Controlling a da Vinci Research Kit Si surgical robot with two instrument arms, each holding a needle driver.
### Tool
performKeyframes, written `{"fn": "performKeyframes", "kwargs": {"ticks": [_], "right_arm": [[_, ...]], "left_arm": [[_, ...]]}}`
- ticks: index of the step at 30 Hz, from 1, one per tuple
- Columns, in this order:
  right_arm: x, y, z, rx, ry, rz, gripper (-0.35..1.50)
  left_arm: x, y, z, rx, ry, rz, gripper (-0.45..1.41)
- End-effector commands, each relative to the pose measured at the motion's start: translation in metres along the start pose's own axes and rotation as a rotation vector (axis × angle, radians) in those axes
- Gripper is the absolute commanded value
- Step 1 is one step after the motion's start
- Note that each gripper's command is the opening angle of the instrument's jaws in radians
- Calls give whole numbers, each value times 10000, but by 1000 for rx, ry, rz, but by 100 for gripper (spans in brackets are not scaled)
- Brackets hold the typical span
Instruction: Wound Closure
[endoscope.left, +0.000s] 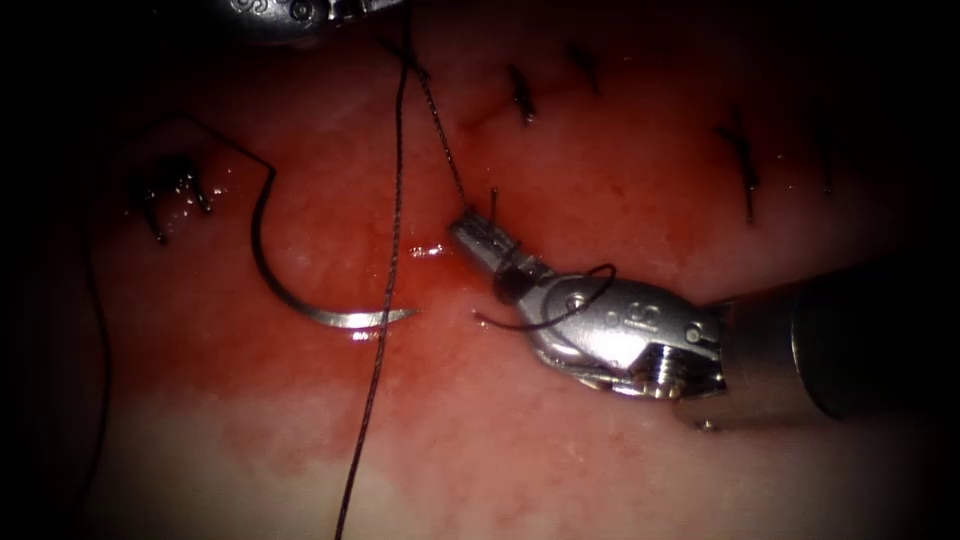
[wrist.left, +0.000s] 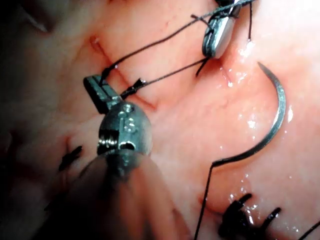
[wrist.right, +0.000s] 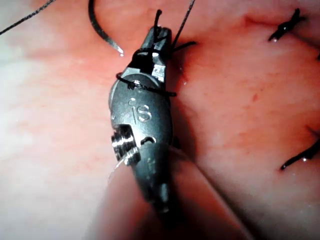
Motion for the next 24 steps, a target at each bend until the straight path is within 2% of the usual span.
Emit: {"fn": "performKeyframes", "kwargs": {"ticks": [1, 3, 6, 7, 8, 11, 18, 20, 24], "right_arm": [[-10, -9, -3, 3, -19, -1, -35], [-17, -14, -9, 10, -40, -10, -35], [-22, -20, -16, 14, -56, -16, -35], [-23, -24, -21, 18, -64, -18, -35], [-23, -26, -25, 19, -67, -18, -35], [-23, -32, -34, 24, -79, -20, -35], [-24, -34, -43, 28, -97, -24, -35], [-28, -33, -45, 22, -124, -25, -35], [-38, -31, -50, -9, -187, -27, -35]], "left_arm": [[2, 4, 8, 39, -85, 45, -45], [6, -5, 17, 75, -228, 153, -45], [10, 1, 19, 115, -303, 259, -45], [13, 4, 17, 139, -338, 356, -45], [14, 3, 14, 162, -367, 377, -45], [18, -9, 9, 202, -394, 420, -45], [33, -79, -3, 291, -468, 518, -45], [36, -100, -6, 308, -489, 521, -45], [36, -121, -8, 312, -517, 542, -45]]}}
